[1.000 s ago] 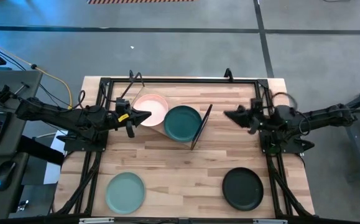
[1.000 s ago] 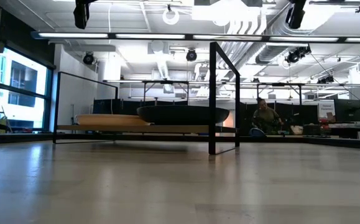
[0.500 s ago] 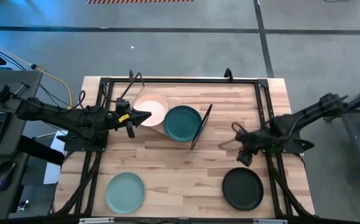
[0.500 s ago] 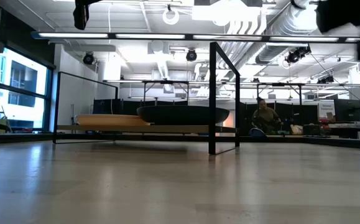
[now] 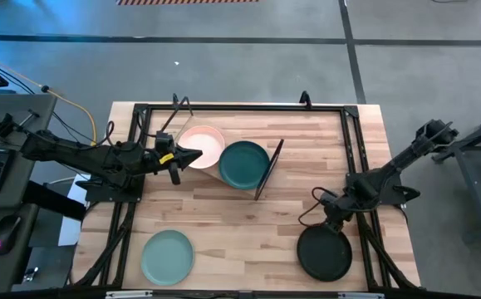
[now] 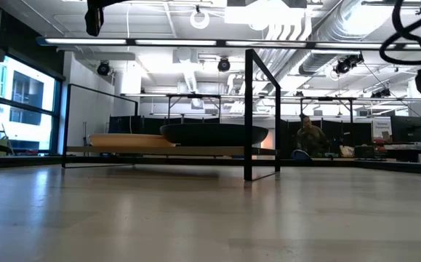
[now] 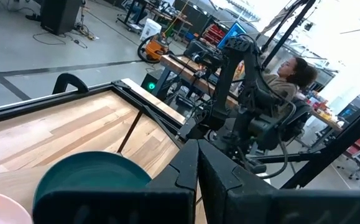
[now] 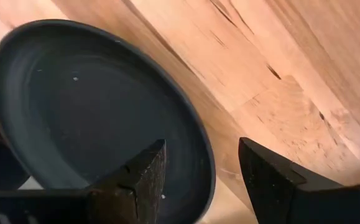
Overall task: Place and stack plates onto a shelf
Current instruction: Stack the black plate on top of the green plate on the shelf
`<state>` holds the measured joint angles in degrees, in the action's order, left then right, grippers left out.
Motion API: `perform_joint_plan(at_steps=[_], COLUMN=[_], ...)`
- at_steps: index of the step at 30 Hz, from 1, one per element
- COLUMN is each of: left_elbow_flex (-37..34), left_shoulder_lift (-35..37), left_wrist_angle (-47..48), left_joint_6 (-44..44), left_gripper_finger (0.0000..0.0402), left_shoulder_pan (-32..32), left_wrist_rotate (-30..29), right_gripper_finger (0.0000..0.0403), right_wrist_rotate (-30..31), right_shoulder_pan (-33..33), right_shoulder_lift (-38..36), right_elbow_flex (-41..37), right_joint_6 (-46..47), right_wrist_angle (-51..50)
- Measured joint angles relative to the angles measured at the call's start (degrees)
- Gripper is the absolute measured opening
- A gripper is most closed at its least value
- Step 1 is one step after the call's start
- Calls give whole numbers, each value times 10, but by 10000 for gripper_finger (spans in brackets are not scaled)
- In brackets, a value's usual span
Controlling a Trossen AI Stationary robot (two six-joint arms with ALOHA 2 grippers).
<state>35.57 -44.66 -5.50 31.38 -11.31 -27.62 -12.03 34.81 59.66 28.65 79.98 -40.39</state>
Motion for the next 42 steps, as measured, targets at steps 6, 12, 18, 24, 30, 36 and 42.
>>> perform_joint_plan(at_steps=[6,12,18,24,30,36,42], left_elbow_flex=[0,0,0,0,0,0,0], left_shoulder_lift=[0,0,0,0,0,0,0], left_wrist_angle=[1,2,16,27,27,27,27], left_joint_6=[0,0,1,14,14,14,14], left_gripper_finger=[0,0,0,0,0,0,0], left_shoulder_pan=[0,0,0,0,0,0,0], left_wrist_rotate=[0,0,0,0,0,0,0], right_gripper_finger=[184,176,146,122,42,6,1], right_wrist_rotate=[0,5,12,12,-20,-17,-17], right_shoulder_pan=[15,24,37,39,39,38,38], right_shoulder_lift=[4,5,18,57,78,52,-5], right_elbow_flex=[-32,-37,-37,-37,-37,-27,21], right_joint_6=[23,21,21,16,16,21,-18], right_wrist_angle=[32,51,63,87,99,119,123])
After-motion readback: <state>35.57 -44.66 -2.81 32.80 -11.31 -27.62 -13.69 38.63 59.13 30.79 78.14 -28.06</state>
